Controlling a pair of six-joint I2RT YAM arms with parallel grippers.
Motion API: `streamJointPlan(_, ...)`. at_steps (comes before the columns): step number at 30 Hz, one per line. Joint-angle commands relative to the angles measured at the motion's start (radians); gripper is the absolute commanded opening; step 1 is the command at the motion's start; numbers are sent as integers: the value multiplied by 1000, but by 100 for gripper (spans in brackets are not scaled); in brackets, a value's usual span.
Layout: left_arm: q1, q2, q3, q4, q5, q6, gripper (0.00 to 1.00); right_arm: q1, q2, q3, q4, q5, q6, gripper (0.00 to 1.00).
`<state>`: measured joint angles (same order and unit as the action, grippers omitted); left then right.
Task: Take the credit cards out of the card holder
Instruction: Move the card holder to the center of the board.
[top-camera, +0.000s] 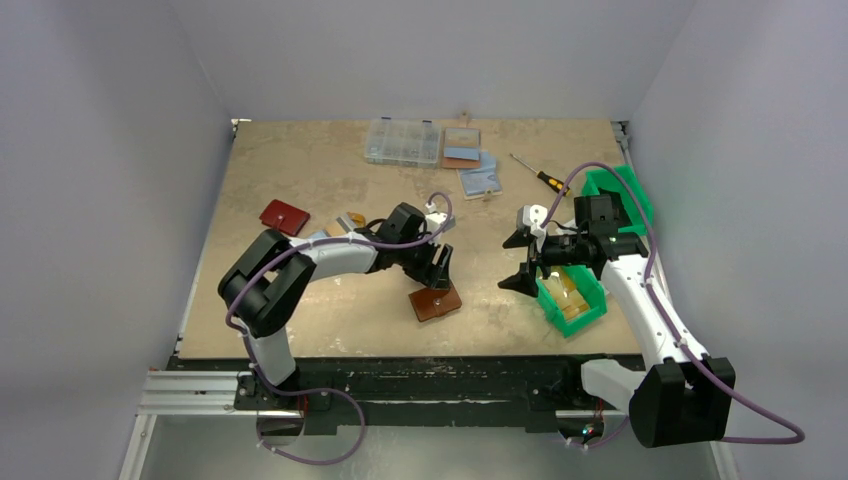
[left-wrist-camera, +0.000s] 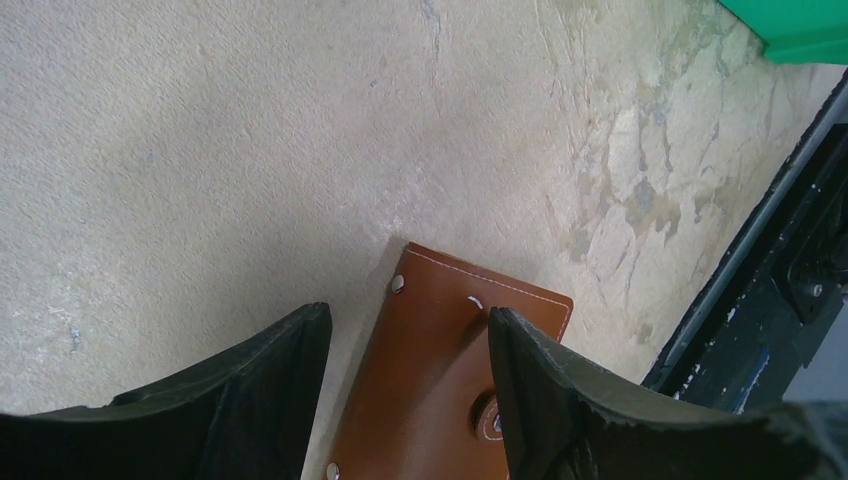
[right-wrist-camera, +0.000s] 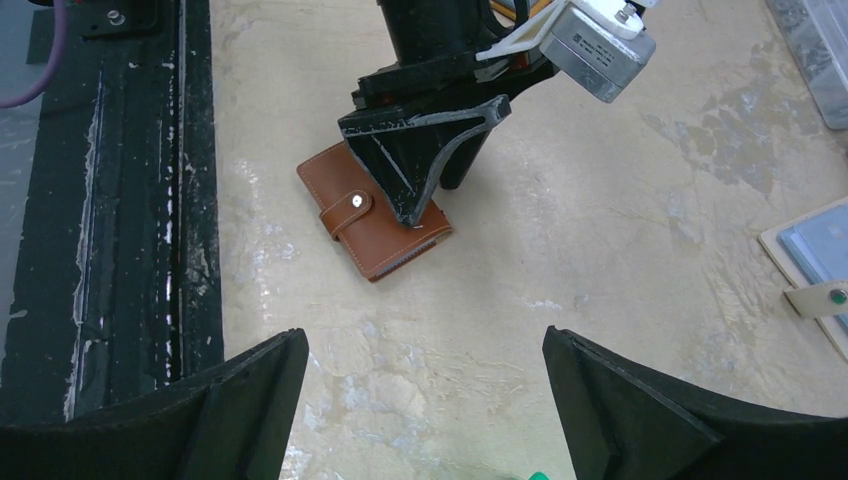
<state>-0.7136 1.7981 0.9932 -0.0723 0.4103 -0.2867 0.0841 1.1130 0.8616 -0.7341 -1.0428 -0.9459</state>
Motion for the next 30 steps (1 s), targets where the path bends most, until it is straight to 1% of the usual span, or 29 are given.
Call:
streamJointPlan(1,-22,30,11,-58,-79,23,63,-2,8,18,-6,-34,-16,99)
streamJointPlan(7,-60,19,0,-78,-171,6,59,-1,12,19,-7,-33,-16,99)
streamJointPlan(14,-109,-36,-37,-70,-218,-16,57,-2,18,20,-8,-33,-17,99)
streamJointPlan(18,-125,-37,-38,-90,-268,-23,53,-1,16,20,-10,-32,-17,99)
streamJointPlan(20,-126,-41,-44,-96,-298,-32,48,-1,16,20,-10,-31,-17,99)
streamJointPlan(24,-126,-48,-68,-92,-356,-62,36,-1,17,20,-8,-29,-17,99)
streamJointPlan(30,-109,-93,-149,-18,-438,-149,18,-2,16,20,-8,-28,-17,99)
